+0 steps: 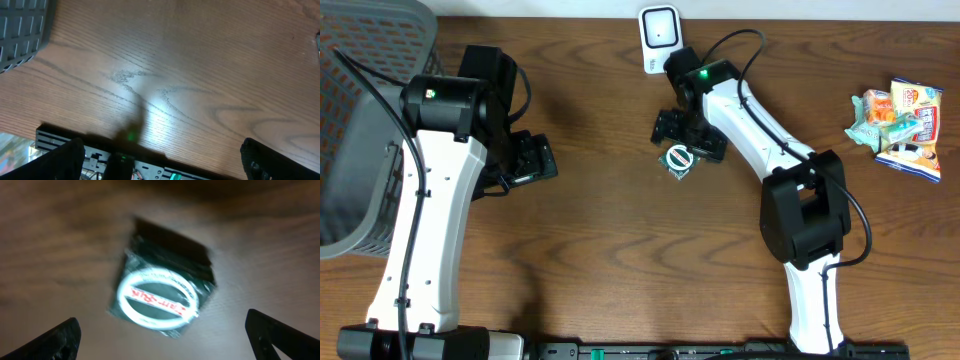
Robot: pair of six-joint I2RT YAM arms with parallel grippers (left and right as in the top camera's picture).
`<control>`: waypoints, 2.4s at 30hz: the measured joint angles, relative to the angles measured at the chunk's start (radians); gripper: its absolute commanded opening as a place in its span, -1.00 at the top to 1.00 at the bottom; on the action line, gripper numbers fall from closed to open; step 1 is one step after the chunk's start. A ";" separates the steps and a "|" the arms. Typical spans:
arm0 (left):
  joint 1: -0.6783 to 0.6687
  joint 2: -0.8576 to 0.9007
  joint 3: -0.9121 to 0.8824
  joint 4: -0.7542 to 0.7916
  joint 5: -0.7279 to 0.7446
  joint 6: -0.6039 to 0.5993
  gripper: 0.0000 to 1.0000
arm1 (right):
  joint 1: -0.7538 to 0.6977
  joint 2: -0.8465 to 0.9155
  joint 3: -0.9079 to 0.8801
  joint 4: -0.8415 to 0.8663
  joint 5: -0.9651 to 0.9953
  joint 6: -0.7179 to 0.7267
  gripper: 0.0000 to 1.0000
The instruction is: Scan the item barcode
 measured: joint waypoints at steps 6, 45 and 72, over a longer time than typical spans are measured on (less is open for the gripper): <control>0.000 0.000 0.000 0.000 0.000 0.000 -0.95 | 0.019 -0.002 -0.048 0.052 0.020 0.106 -0.98; 0.000 0.000 0.000 0.000 0.000 0.000 -0.95 | 0.001 -0.029 0.027 0.443 0.129 -0.277 0.27; 0.000 0.000 0.000 0.000 0.000 0.000 -0.96 | -0.017 0.179 0.029 1.421 0.291 -0.611 0.39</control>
